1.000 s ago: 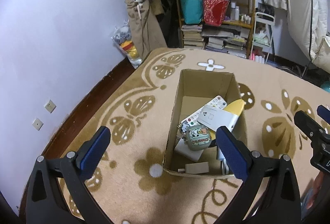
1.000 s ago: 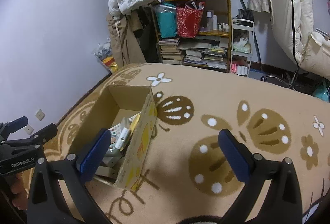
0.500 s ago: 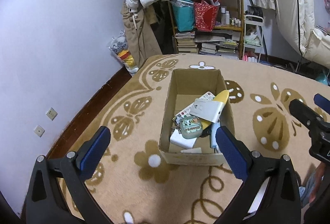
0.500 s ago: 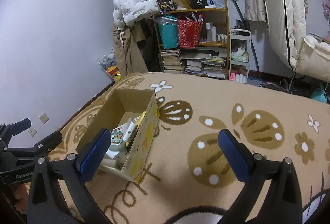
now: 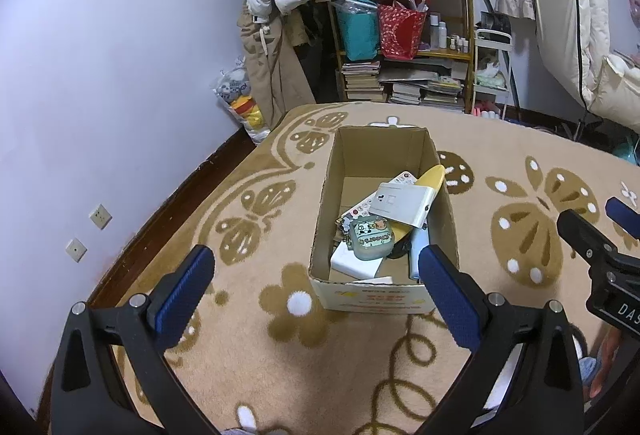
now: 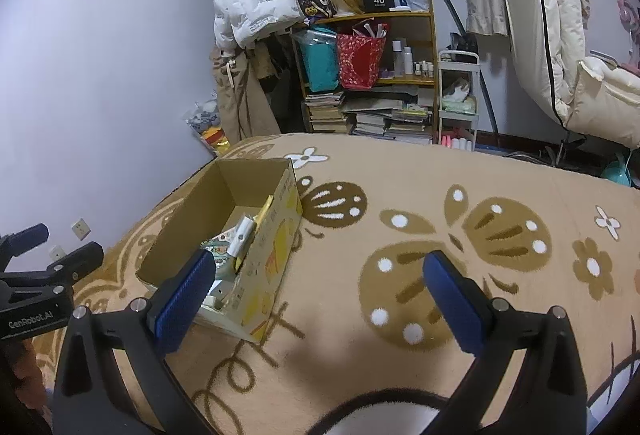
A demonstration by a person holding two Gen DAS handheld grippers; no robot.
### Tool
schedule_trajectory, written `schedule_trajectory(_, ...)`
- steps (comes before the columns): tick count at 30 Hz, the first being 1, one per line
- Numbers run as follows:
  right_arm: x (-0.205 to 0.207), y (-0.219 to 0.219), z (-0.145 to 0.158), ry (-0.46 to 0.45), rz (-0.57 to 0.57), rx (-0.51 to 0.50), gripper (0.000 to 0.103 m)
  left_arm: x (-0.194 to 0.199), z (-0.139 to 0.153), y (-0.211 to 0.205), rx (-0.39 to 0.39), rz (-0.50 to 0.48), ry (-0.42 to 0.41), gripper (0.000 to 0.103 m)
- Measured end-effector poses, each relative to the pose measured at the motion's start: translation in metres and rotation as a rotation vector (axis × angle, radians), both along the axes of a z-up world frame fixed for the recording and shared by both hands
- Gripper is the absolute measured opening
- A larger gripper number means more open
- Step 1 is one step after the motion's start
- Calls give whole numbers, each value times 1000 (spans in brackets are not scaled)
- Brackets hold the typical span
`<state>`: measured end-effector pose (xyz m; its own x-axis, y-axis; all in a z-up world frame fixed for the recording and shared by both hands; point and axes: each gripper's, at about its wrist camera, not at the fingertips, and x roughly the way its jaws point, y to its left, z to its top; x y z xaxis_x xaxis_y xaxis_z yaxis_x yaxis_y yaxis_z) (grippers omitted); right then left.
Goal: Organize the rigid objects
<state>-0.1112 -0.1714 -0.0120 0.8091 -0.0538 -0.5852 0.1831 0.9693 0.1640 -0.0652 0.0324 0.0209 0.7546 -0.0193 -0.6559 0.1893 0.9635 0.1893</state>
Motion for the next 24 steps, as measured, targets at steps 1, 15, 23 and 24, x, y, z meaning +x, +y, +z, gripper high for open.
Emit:
schedule_trajectory(1, 0, -1, 0, 1, -1, -1, 103, 0, -1, -1, 4, -4, -2, 101)
schedule_trajectory(15, -1, -4, -5, 9, -3, -3, 103, 6, -8, -6, -3, -11, 28, 101)
schedule_trajectory(23, -1, -5, -6, 10, -3, -6, 103, 6, -8, -7, 3, 3, 26, 101)
schedule_trajectory(24, -1, -5, -6, 10, -1, -4, 103, 6, -7, -7, 2, 4, 25, 101)
